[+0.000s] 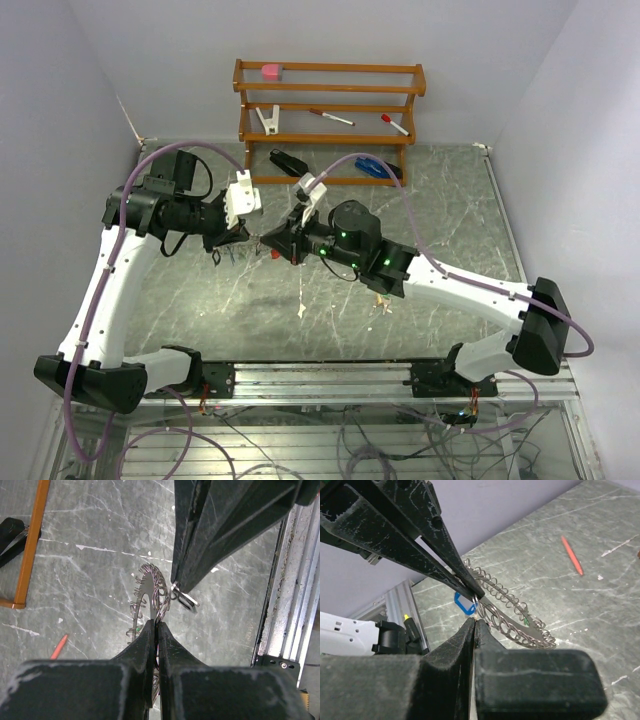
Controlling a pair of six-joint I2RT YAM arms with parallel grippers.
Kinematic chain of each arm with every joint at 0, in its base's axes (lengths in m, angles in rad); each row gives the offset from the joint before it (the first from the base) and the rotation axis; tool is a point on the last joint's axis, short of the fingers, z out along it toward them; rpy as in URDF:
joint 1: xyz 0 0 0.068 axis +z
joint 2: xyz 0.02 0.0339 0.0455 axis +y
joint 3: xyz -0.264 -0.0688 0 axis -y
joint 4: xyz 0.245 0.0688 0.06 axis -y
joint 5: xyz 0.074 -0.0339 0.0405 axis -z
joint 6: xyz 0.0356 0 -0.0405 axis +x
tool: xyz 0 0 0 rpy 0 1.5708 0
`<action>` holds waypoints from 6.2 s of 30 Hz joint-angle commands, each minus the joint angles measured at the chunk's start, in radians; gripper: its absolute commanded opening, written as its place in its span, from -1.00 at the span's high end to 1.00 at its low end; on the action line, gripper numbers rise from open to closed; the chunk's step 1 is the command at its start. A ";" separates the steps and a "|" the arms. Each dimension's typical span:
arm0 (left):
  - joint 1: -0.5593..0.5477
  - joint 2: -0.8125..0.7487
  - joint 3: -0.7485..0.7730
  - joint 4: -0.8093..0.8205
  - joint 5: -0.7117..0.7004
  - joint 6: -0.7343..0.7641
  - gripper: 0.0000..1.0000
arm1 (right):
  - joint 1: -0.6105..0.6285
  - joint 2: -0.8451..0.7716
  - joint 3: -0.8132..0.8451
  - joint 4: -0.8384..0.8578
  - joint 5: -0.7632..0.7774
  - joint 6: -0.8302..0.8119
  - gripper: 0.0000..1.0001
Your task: Put the keys on the keyring
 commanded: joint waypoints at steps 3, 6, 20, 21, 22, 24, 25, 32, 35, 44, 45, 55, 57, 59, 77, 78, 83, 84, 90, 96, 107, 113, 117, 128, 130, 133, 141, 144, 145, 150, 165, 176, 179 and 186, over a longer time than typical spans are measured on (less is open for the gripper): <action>-0.006 -0.011 -0.002 0.030 0.000 0.014 0.86 | 0.019 0.031 0.054 0.048 -0.021 0.002 1.00; -0.007 -0.012 0.001 0.028 0.004 0.016 0.86 | 0.024 0.047 0.069 0.053 -0.023 -0.002 1.00; -0.015 -0.015 0.030 0.010 0.020 0.016 0.86 | 0.029 0.091 0.103 0.028 0.022 -0.017 1.00; -0.015 -0.015 0.031 0.010 0.019 0.016 0.86 | 0.030 0.088 0.100 0.025 0.028 -0.019 1.00; -0.016 -0.015 0.031 0.008 0.020 0.016 0.86 | 0.031 0.086 0.097 0.023 0.035 -0.018 1.00; -0.017 -0.015 0.032 0.007 0.023 0.016 0.86 | 0.030 0.080 0.092 0.025 0.042 -0.016 1.00; -0.016 -0.015 0.033 0.007 0.025 0.016 0.86 | 0.031 0.078 0.091 0.025 0.046 -0.016 1.00; -0.018 -0.014 0.046 0.000 0.036 0.013 0.86 | 0.032 0.089 0.109 0.020 0.070 -0.019 1.00; -0.020 -0.014 0.052 -0.002 0.037 0.011 0.86 | 0.036 0.098 0.127 0.004 0.089 -0.025 1.00; -0.020 -0.015 0.061 -0.007 0.032 0.010 0.86 | 0.043 0.072 0.112 -0.035 0.159 -0.028 1.00; -0.020 -0.015 0.061 -0.006 0.033 0.010 0.86 | 0.042 0.069 0.111 -0.039 0.165 -0.030 1.00; -0.020 -0.020 0.065 -0.013 0.029 0.014 0.86 | 0.044 0.040 0.094 -0.049 0.214 -0.032 1.00; -0.020 -0.021 0.065 -0.015 0.030 0.014 0.86 | 0.043 0.037 0.093 -0.053 0.221 -0.034 1.00; -0.020 -0.021 0.066 -0.016 0.031 0.015 0.86 | 0.043 0.037 0.096 -0.056 0.224 -0.034 1.00; -0.020 -0.019 0.076 0.009 0.015 0.005 0.86 | 0.042 -0.007 0.036 -0.077 0.241 -0.012 1.00; -0.020 -0.018 0.075 0.012 0.019 0.005 0.86 | 0.042 -0.008 0.035 -0.077 0.238 -0.013 1.00; -0.020 -0.017 0.077 0.014 0.024 0.010 0.86 | 0.041 -0.011 0.030 -0.069 0.229 -0.013 1.00; -0.020 -0.017 0.076 0.015 0.023 0.009 0.86 | 0.043 -0.015 0.028 -0.066 0.230 -0.013 1.00; -0.020 -0.021 0.056 0.067 -0.014 -0.030 0.86 | 0.045 -0.082 -0.059 0.023 0.213 -0.026 1.00; -0.020 -0.005 0.068 0.115 -0.012 -0.073 0.86 | 0.048 -0.088 -0.051 0.027 0.143 -0.050 1.00; -0.020 -0.054 0.004 0.171 0.017 -0.017 0.86 | 0.055 -0.086 -0.031 0.021 0.137 -0.053 1.00; -0.020 -0.219 -0.181 0.371 -0.018 0.035 0.86 | 0.055 -0.162 -0.158 -0.044 0.168 0.037 1.00; -0.020 -0.300 -0.273 0.436 -0.018 0.064 0.86 | 0.055 -0.215 -0.262 -0.113 0.221 0.121 1.00; -0.020 -0.449 -0.419 0.548 0.012 0.286 0.86 | 0.049 -0.195 -0.380 -0.148 0.240 0.208 1.00; -0.020 -0.479 -0.451 0.573 0.012 0.331 0.86 | 0.044 -0.184 -0.383 -0.147 0.233 0.209 1.00; -0.020 -0.507 -0.488 0.608 0.006 0.381 0.86 | 0.034 -0.171 -0.384 -0.150 0.228 0.207 1.00; -0.020 -0.517 -0.539 0.691 0.007 0.397 0.86 | -0.030 -0.131 -0.369 -0.137 0.166 0.186 1.00; -0.020 -0.495 -0.529 0.702 0.012 0.384 0.86 | -0.049 -0.117 -0.346 -0.146 0.155 0.165 1.00; -0.019 -0.484 -0.524 0.709 0.013 0.372 0.86 | -0.055 -0.113 -0.340 -0.145 0.151 0.161 1.00; -0.020 -0.455 -0.508 0.725 0.014 0.324 0.86 | -0.075 -0.100 -0.328 -0.136 0.128 0.154 1.00; -0.020 -0.286 -0.342 0.629 -0.045 -0.111 0.86 | -0.088 0.139 -0.076 -0.531 0.097 0.155 1.00; -0.020 -0.241 -0.276 0.498 -0.097 -0.238 0.86 | -0.118 0.401 0.149 -0.726 0.114 0.158 1.00; -0.020 -0.250 -0.292 0.527 -0.115 -0.267 0.86 | -0.137 0.432 0.170 -0.704 0.134 0.185 1.00; -0.019 -0.252 -0.325 0.587 -0.116 -0.299 0.86 | -0.208 0.484 0.202 -0.643 0.152 0.189 1.00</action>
